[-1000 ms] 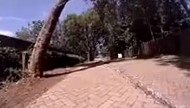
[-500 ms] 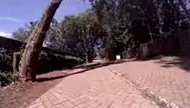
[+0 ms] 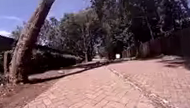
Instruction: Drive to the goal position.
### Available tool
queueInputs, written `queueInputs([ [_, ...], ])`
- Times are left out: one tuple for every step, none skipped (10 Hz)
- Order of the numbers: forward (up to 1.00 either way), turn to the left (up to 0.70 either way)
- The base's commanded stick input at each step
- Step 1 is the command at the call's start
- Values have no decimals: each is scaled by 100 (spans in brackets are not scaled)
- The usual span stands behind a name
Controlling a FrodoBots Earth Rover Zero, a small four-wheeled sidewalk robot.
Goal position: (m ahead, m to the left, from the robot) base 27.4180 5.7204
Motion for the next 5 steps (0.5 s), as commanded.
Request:
queueInputs([
  [70,0],
  [70,0],
  [70,0],
  [70,0],
  [70,0],
])
